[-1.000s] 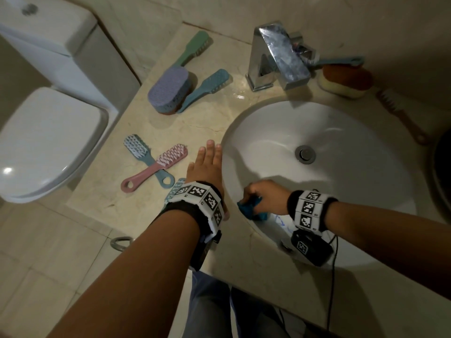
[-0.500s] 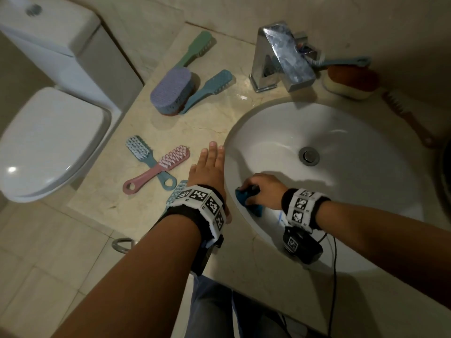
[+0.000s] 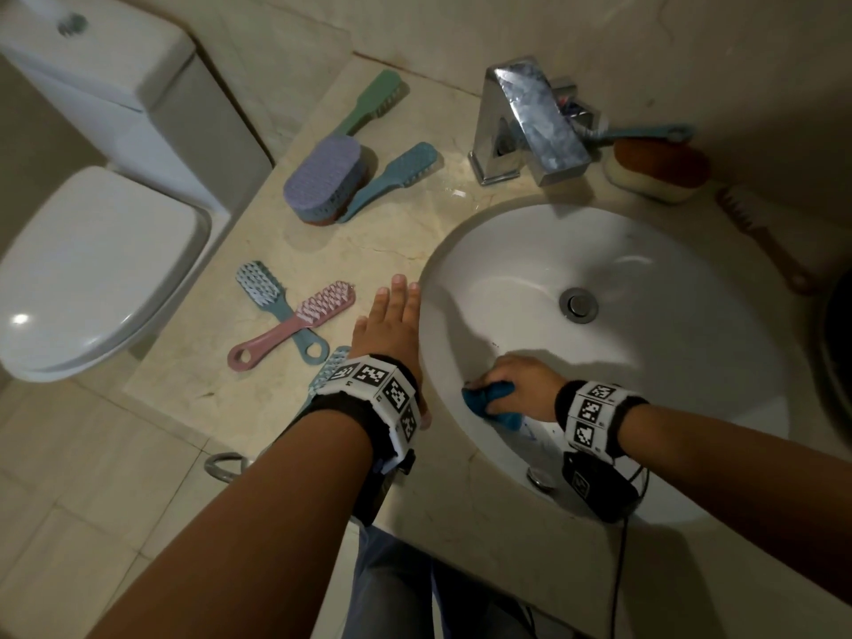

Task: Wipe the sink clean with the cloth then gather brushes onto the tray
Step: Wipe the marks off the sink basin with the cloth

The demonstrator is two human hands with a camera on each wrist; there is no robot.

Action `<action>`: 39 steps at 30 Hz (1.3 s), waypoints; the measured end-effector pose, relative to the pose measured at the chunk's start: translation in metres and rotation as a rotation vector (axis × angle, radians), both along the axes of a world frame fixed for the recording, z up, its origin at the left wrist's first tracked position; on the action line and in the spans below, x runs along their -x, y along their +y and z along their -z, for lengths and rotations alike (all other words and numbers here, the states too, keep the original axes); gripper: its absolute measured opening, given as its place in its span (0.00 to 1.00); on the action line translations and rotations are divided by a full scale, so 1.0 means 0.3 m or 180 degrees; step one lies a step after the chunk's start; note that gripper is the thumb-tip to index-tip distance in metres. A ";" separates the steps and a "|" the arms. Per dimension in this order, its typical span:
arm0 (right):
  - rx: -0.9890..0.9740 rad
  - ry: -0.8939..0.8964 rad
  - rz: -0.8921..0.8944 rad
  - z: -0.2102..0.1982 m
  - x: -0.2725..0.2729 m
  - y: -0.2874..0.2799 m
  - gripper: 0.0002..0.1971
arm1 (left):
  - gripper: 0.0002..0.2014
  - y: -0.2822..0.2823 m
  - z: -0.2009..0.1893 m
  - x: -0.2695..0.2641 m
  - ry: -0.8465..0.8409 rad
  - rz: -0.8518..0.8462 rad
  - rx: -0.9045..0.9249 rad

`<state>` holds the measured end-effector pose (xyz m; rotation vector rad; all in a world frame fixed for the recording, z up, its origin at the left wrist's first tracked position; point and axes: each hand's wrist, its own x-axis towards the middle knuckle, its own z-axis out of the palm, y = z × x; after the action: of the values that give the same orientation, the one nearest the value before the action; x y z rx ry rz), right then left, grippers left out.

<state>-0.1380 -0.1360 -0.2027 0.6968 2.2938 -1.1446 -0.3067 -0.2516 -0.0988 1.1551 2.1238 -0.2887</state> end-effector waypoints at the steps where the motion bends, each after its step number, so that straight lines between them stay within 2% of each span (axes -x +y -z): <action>1: -0.0044 -0.0022 0.0016 0.009 0.006 0.013 0.21 | 0.67 0.000 -0.001 0.000 0.0009 0.0000 0.0005; 3: -0.0246 0.0001 0.0212 0.034 0.036 0.044 0.20 | 0.69 0.002 -0.001 -0.001 0.0021 0.0001 0.0034; 7: -0.0689 0.0132 0.1051 0.087 0.079 0.091 0.17 | 0.74 0.006 -0.002 0.001 0.0022 0.0050 0.0142; 9: -0.0772 0.0077 0.1130 0.091 0.082 0.099 0.17 | 0.74 0.007 -0.004 0.002 0.0024 0.0052 0.0148; 12: -0.0755 0.0196 0.1041 0.058 0.086 0.117 0.17 | 0.70 0.006 -0.006 0.001 0.0019 0.0032 0.0114; 16: -0.0902 0.0402 0.1300 0.045 0.102 0.186 0.19 | 0.59 0.000 0.005 0.001 0.0043 -0.0028 -0.0061; 19: -0.0781 0.0126 0.0963 0.053 0.099 0.195 0.19 | 0.55 -0.001 0.012 0.000 0.0044 -0.0053 -0.0081; 24: -0.0757 -0.0093 -0.0005 0.056 0.058 0.101 0.19 | 0.55 -0.003 0.010 0.001 0.0044 -0.0029 -0.0068; 26: -0.0654 -0.0144 -0.0211 0.057 0.018 0.091 0.18 | 0.54 -0.002 0.009 0.001 0.0054 -0.0024 -0.0057; 28: -0.0760 -0.0217 -0.0163 0.057 -0.016 0.119 0.18 | 0.54 -0.001 0.009 0.001 0.0053 -0.0039 -0.0051; 31: -0.1004 -0.0254 0.0368 0.065 -0.024 0.178 0.17 | 0.54 -0.001 0.011 0.000 0.0057 -0.0054 -0.0054; 33: -0.1064 -0.0184 0.0477 0.071 -0.002 0.177 0.17 | 0.54 0.000 0.014 -0.001 0.0044 -0.0074 -0.0058; 35: -0.1022 -0.0079 0.0389 0.070 0.029 0.137 0.18 | 0.54 0.003 0.017 -0.002 0.0053 -0.0077 -0.0049; 39: -0.0617 0.0011 -0.0180 0.042 0.023 0.039 0.20 | 0.53 0.004 0.014 0.000 0.0086 -0.0061 -0.0017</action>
<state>-0.1449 -0.1243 -0.2154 0.6957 2.4334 -0.9067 -0.3067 -0.2502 -0.1031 1.1391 2.1591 -0.2915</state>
